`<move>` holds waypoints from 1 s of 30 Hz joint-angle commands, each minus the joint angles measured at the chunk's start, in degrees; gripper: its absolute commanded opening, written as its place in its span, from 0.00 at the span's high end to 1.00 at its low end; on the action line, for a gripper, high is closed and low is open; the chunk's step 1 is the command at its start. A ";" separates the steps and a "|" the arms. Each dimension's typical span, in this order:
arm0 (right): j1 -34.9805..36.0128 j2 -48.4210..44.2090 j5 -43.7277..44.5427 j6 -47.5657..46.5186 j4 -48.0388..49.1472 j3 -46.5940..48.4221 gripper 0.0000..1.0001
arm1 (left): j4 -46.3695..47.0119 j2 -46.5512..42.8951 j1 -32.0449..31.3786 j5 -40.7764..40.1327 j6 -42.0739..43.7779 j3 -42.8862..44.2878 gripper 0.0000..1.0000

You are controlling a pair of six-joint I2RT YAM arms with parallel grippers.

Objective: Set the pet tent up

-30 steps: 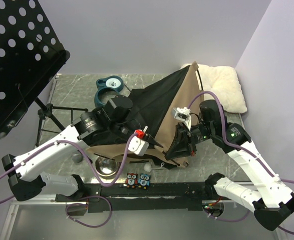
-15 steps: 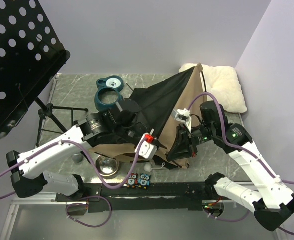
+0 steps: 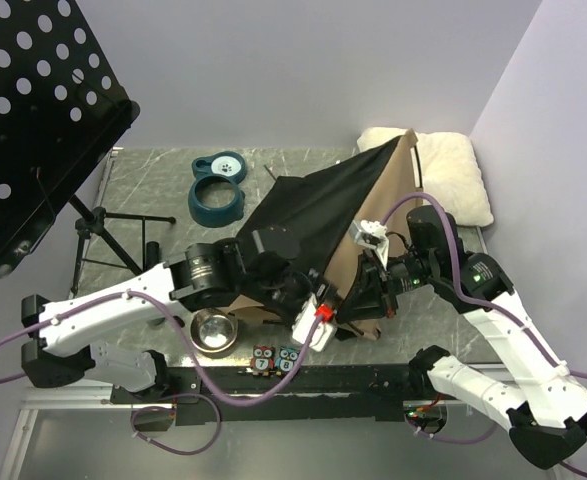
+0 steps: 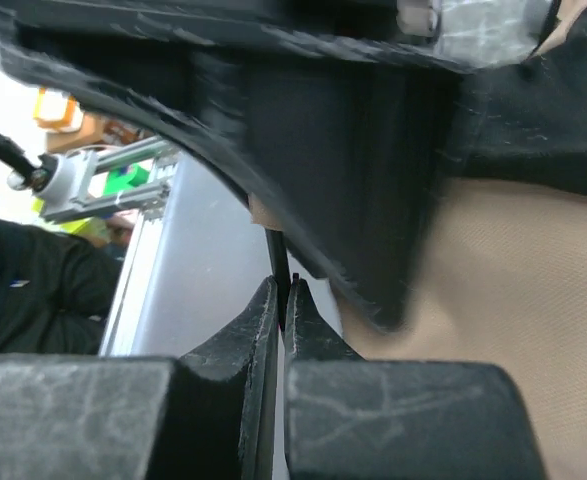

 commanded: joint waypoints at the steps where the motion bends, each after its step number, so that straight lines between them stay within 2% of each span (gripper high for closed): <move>1: -0.88 -1.27 3.37 -2.49 -1.78 1.58 1.00 | -3.25 -0.57 6.49 4.80 -8.00 1.77 0.29; 3: -0.88 -2.85 3.80 -6.17 -4.41 0.88 1.00 | -1.32 -3.29 11.67 12.09 -10.48 2.39 0.22; 6: -0.88 -4.52 5.12 -12.33 -8.81 0.44 1.00 | 4.30 -8.47 17.92 16.07 -16.36 0.12 0.17; 9: -0.80 -5.84 7.23 -18.48 -11.89 0.09 1.00 | 11.33 -12.96 22.40 15.74 -22.95 -4.10 0.11; 11: -0.88 -6.81 9.51 -22.00 -13.38 0.00 1.00 | 14.33 -14.11 25.31 12.58 -27.17 -6.12 0.11; 14: -0.88 -8.30 13.55 -27.62 -15.84 -0.79 1.00 | 19.77 -14.12 33.03 10.37 -36.38 -8.94 0.11; 18: -0.88 -12.34 19.96 -36.50 -19.36 -2.55 1.00 | 19.97 -10.08 41.83 9.75 -44.49 -9.56 0.14; 24: -0.88 -19.11 28.84 -44.59 -19.98 -7.12 1.00 | 17.59 -0.95 44.47 11.42 -43.72 -8.06 0.12; 27: -0.88 -20.70 33.06 -46.71 -20.51 -7.91 0.99 | 23.20 1.96 47.72 12.82 -48.62 -9.30 0.12; 30: -0.80 -22.02 36.75 -49.52 -21.74 -8.70 0.93 | 26.02 6.52 50.54 12.83 -52.24 -7.46 0.15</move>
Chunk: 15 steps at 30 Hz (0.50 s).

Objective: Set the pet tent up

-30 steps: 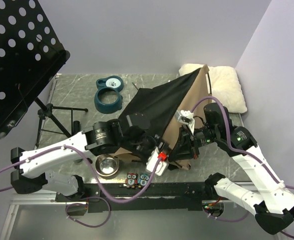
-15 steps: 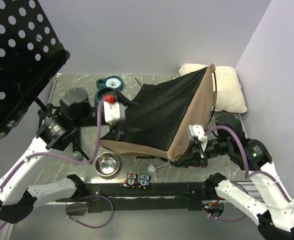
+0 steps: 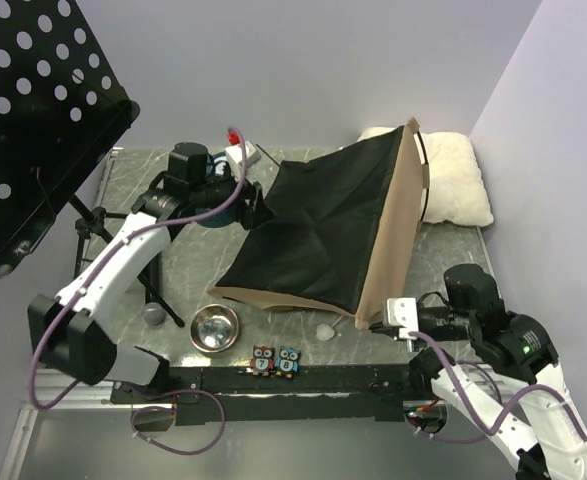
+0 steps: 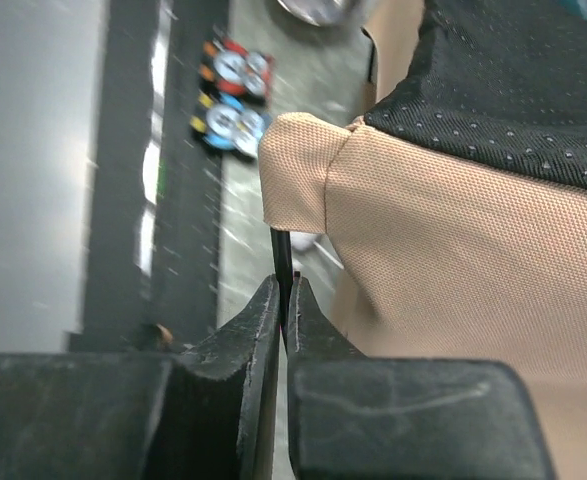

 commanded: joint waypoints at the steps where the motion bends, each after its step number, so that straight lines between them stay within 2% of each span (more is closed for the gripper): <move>1: -0.42 -1.54 11.41 -6.64 -3.60 -1.90 0.92 | 7.67 4.13 4.10 0.27 -7.41 2.93 0.16; 7: -0.42 -3.65 14.05 -7.79 -2.55 -1.47 0.86 | 8.29 17.48 7.18 0.52 -11.45 10.48 0.23; 15: -0.42 -2.16 13.17 -7.35 -2.99 -0.06 0.87 | 18.04 30.85 6.65 5.87 -22.70 18.31 0.27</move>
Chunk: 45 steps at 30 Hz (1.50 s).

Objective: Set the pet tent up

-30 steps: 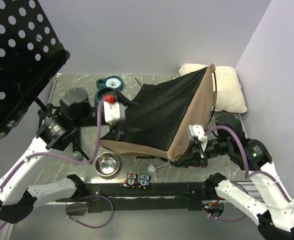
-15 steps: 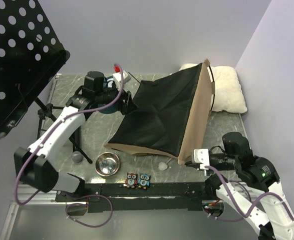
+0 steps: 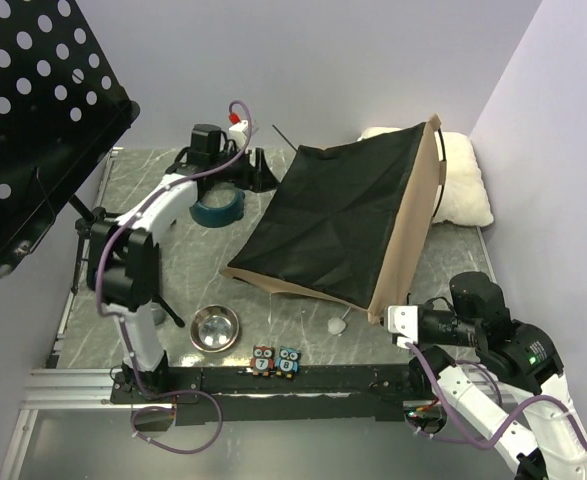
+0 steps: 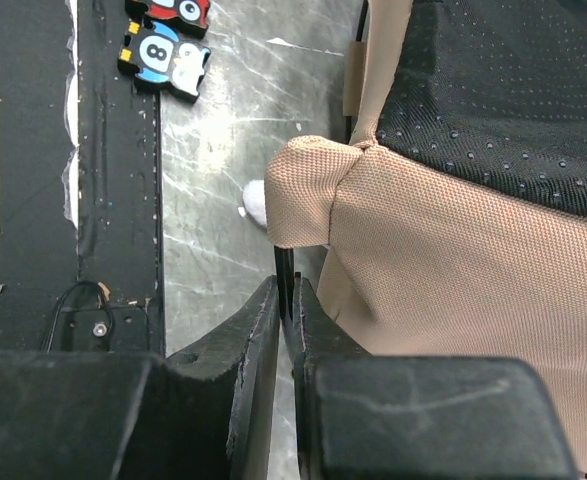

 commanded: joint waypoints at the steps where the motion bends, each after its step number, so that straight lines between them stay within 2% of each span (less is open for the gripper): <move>1: -0.42 1.25 2.75 -1.43 -1.48 0.79 0.87 | 7.68 4.01 -1.19 5.38 -7.41 5.79 0.26; 3: -0.42 1.25 2.84 -1.34 -1.21 0.62 0.87 | 9.26 5.51 -1.72 7.39 -8.72 6.23 0.27; 5: -0.42 1.34 3.10 -0.90 -0.43 0.44 0.87 | 10.67 6.74 -2.16 9.76 -11.18 6.06 0.33; 6: -0.42 1.34 3.36 -0.12 0.54 0.35 0.86 | 12.42 7.18 -2.17 10.91 -12.14 5.97 0.41; 9: -0.42 1.69 4.06 2.43 3.69 0.96 0.82 | 11.99 6.40 -1.38 11.62 -13.47 4.92 0.75; 10: -0.42 1.60 4.68 4.01 5.28 1.23 0.78 | 12.86 5.35 -0.68 11.71 -15.13 3.52 0.90; 11: -0.42 1.51 5.21 5.15 6.51 1.49 0.72 | 14.61 3.86 0.20 11.97 -17.23 1.42 0.99; 13: -0.42 1.25 6.96 8.57 8.97 1.76 0.54 | 18.13 0.62 2.13 12.41 -22.85 -2.53 0.99; 15: -0.42 1.34 8.28 11.65 10.73 1.93 0.50 | 21.12 -3.16 3.98 11.45 -26.11 -6.93 0.99; 17: -0.42 0.99 9.68 14.91 11.70 1.85 0.26 | 22.80 -6.77 5.56 8.56 -28.40 -10.89 0.99; 22: -0.42 -1.12 17.76 21.51 11.01 2.20 0.02 | 23.33 -14.77 7.85 1.52 -30.87 -17.04 0.99; 27: -0.42 -3.32 30.76 27.92 12.32 3.69 0.00 | 25.61 -21.19 7.94 -2.52 -33.42 -22.32 0.99; 31: -0.51 -1.92 44.56 33.54 13.91 7.02 0.00 | 26.94 -24.01 7.94 -4.20 -35.35 -24.96 0.99; 35: -1.65 -0.60 48.01 34.69 14.87 10.80 0.00 | 25.70 -26.03 7.94 -7.27 -36.76 -26.02 0.99; 39: -1.74 3.26 43.91 36.36 14.87 18.96 0.00 | 26.76 -29.45 7.59 -11.22 -41.50 -28.65 0.99; 45: -1.74 11.78 19.13 36.37 10.05 27.76 0.06 | 19.75 -36.13 3.91 -22.02 -46.16 -27.88 0.99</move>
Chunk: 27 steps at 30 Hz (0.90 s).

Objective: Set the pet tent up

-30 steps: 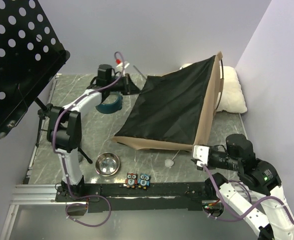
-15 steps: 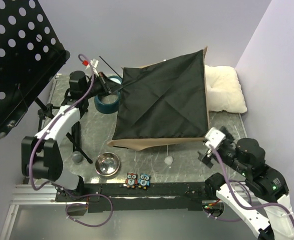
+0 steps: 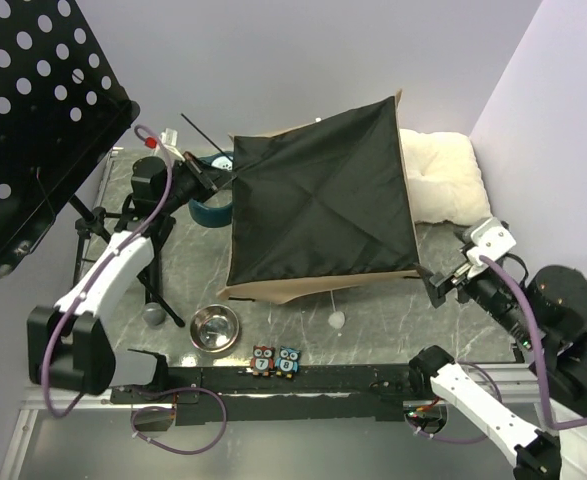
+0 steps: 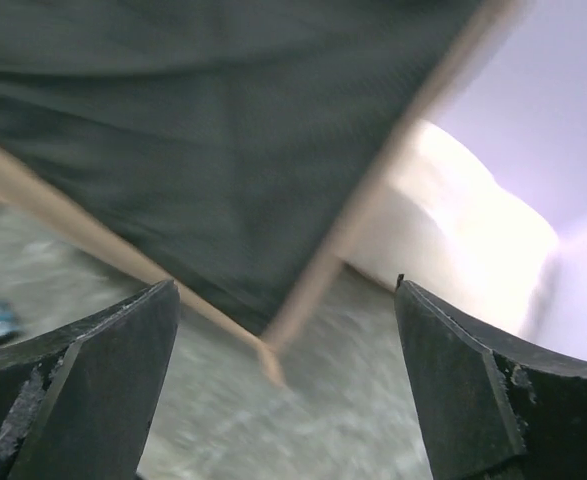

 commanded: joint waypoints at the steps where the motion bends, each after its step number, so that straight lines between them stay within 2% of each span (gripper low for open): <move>1: -0.23 7.53 -19.11 0.81 -3.03 4.75 0.07 | -7.41 -6.24 -4.25 -12.06 -6.01 4.28 0.99; 4: -0.15 11.40 -30.88 -4.53 -6.80 6.07 0.08 | -13.95 -8.25 -7.59 -16.82 -7.41 5.35 0.99; 7: -0.06 14.39 -38.90 -10.60 -9.36 6.08 0.06 | -18.71 -9.84 -10.23 -21.84 -8.57 6.23 0.99; 9: 0.55 16.85 -42.42 -15.34 -11.81 5.73 0.02 | -20.56 -10.55 -11.38 -24.12 -9.71 5.79 0.99; 12: 3.79 19.58 -43.58 -22.37 -16.30 4.59 0.01 | -21.53 -10.72 -11.56 -24.83 -10.33 5.61 0.99; 17: 17.41 19.50 -34.20 -24.07 -13.16 -1.12 0.00 | -21.27 -10.55 -11.56 -24.31 -8.92 6.32 0.99; 20: 20.76 21.25 -32.25 -25.21 -12.79 -2.09 0.00 | -21.01 -10.63 -11.47 -24.31 -8.83 6.14 0.99; 23: 24.36 21.87 -25.51 -26.88 -12.27 -4.11 0.03 | -20.74 -11.25 -11.56 -24.92 -7.78 5.70 0.99; 25: 25.78 21.26 -18.05 -27.93 -9.91 -7.00 0.14 | -20.48 -12.04 -11.56 -23.96 -6.03 5.53 0.99; 27: 25.78 19.77 -10.31 -29.60 -5.17 -11.13 0.34 | -20.39 -13.09 -11.56 -21.77 -3.31 5.35 0.99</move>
